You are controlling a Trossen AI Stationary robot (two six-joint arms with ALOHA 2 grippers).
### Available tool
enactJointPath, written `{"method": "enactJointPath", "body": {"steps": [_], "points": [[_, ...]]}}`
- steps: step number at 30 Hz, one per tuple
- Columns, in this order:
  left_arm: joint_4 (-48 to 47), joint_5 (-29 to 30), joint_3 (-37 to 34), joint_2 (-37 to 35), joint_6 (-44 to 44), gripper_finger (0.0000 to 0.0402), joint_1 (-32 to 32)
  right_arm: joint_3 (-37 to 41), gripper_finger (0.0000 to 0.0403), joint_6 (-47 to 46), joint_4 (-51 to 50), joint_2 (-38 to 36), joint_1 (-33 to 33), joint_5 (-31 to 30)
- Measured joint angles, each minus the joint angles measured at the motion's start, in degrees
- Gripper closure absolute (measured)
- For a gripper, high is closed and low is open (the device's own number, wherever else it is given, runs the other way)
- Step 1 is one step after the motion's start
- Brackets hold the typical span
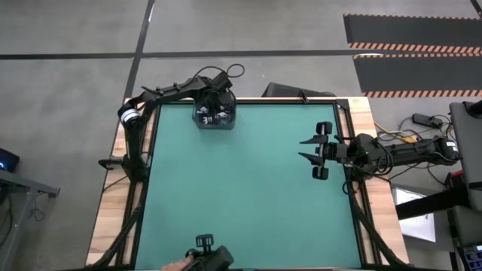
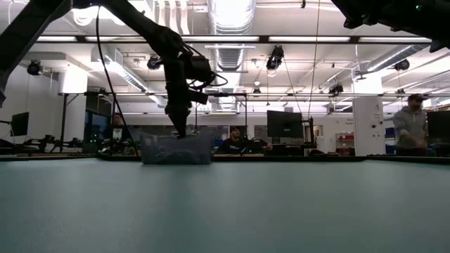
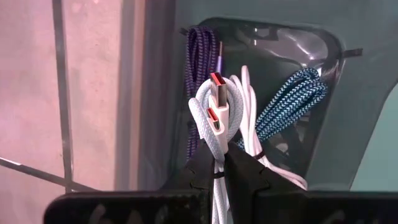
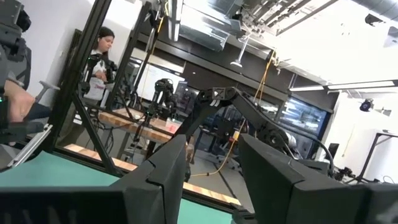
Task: Pick and place USB-C Cables
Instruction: Put the light blue charger cable into the bin
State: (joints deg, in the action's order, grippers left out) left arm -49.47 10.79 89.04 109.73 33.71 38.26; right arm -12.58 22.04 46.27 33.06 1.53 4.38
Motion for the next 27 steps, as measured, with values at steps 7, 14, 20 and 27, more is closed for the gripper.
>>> {"method": "enactJointPath", "body": {"steps": [7,14,20,27], "points": [[1.03,-0.02,-0.18,1.31,-0.02,0.0395,0.0,0.0,0.0262,0.0,-0.21,0.0,0.01,0.0],[1.59,0.0,-0.39,2.51,0.02,0.0395,0.0,0.0,0.0262,0.0,-0.21,0.0,0.01,0.0],[2.1,0.0,-0.44,2.74,-0.16,0.0395,0.0,0.0,0.0261,0.02,-0.39,0.0,0.01,0.0],[2.43,0.02,-0.44,2.74,-0.22,0.0395,0.0,0.0,0.0261,0.02,-0.45,-0.02,0.0,0.0]]}}
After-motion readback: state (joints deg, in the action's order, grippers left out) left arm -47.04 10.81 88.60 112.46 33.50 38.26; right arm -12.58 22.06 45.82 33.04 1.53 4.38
